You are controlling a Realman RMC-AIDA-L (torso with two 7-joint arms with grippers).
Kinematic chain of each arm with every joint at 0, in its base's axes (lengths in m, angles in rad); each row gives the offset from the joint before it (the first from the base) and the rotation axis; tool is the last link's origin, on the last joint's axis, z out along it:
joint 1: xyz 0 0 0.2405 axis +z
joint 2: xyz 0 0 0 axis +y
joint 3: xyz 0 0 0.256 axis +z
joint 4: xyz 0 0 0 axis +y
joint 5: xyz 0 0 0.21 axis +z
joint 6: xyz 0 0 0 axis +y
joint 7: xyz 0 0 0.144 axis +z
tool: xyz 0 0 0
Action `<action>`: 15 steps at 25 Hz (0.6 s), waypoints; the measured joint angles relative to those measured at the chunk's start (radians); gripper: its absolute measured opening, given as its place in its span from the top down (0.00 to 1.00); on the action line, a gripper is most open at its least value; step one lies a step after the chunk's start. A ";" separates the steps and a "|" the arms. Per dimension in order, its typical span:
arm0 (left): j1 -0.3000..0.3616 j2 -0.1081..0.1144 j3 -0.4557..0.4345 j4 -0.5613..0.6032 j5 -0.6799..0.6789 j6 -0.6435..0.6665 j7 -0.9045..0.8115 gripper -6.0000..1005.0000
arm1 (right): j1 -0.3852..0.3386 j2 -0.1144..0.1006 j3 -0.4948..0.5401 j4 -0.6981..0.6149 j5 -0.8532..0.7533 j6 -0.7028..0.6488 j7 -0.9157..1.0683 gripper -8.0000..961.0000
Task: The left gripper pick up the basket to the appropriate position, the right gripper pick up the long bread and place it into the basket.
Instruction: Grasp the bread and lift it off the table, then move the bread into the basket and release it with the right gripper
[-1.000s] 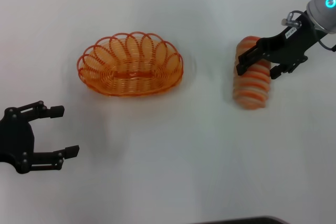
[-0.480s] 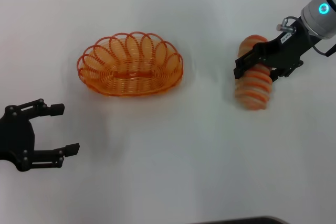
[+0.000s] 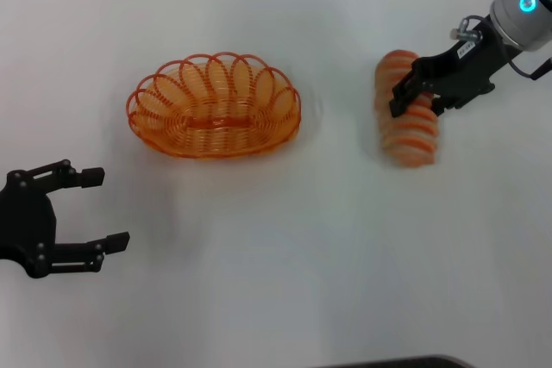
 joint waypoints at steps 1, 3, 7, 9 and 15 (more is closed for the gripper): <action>0.000 0.000 0.000 0.000 0.000 -0.002 -0.001 0.10 | 0.002 0.001 -0.001 -0.004 0.001 0.003 -0.006 0.25; 0.000 0.000 0.000 0.000 0.000 -0.005 -0.004 0.10 | 0.004 0.003 -0.003 -0.008 0.001 0.008 -0.015 0.33; 0.000 -0.001 0.000 -0.007 -0.001 -0.008 -0.005 0.10 | 0.006 0.007 -0.003 -0.020 0.001 0.020 -0.028 0.41; 0.000 -0.001 0.000 -0.011 -0.002 -0.011 -0.005 0.10 | 0.006 0.012 -0.003 -0.040 0.001 0.022 -0.038 0.43; 0.000 -0.001 -0.004 -0.014 -0.007 -0.019 -0.007 0.10 | 0.009 0.042 -0.006 -0.155 0.002 0.029 -0.110 0.48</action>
